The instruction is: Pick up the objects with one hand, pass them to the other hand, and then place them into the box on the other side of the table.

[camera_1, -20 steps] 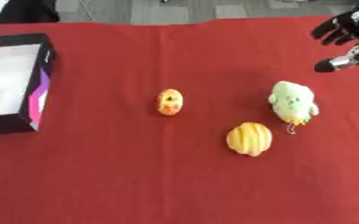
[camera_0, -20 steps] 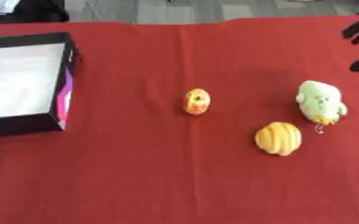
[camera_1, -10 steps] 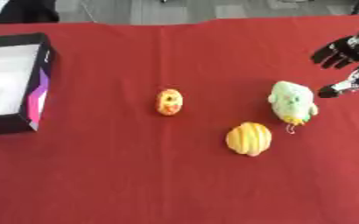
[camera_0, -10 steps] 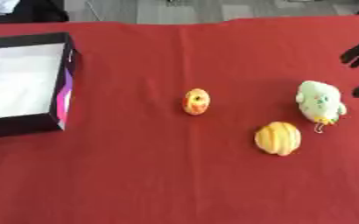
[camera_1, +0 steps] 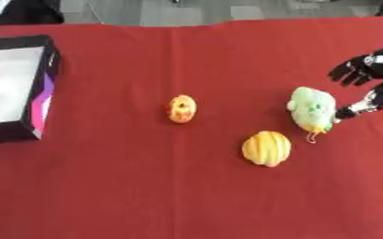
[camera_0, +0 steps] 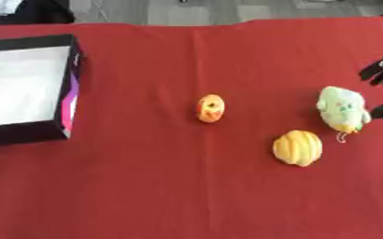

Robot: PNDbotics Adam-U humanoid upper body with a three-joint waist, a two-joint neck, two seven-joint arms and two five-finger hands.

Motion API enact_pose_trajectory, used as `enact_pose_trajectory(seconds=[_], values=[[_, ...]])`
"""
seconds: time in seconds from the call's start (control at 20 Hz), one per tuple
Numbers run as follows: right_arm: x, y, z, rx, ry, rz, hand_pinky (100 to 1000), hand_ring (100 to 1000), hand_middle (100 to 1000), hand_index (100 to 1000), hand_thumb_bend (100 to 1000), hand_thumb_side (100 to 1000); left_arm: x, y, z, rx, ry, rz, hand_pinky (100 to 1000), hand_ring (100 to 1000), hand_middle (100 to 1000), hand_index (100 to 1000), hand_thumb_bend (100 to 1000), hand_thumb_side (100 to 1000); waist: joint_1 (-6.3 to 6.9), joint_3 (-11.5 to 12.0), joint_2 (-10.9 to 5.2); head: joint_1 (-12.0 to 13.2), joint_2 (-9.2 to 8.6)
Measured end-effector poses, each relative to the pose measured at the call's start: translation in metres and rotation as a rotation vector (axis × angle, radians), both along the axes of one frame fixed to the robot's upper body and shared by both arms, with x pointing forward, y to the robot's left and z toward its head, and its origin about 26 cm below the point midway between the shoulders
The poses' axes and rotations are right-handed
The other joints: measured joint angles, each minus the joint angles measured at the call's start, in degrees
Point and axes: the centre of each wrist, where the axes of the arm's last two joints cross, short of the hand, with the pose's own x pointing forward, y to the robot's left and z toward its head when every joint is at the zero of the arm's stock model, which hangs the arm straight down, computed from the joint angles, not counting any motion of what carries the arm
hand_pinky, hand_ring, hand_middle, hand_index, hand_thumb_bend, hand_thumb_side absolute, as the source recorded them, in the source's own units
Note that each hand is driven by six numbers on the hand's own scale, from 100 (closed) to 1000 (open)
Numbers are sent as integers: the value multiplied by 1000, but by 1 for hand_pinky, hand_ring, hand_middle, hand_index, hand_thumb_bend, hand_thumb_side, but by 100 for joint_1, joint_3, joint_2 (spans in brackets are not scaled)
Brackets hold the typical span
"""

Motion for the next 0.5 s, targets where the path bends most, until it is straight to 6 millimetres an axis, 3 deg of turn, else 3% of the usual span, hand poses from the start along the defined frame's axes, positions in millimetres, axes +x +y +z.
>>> enact_pose_trajectory(seconds=[0.5], values=[[6, 5, -37, -70, -23, -63, 909, 869, 860, 920, 620, 303, 0, -1, 1, -1, -9, 1, 665, 796, 684, 707, 783, 631, 0, 27, 3, -1, 0]])
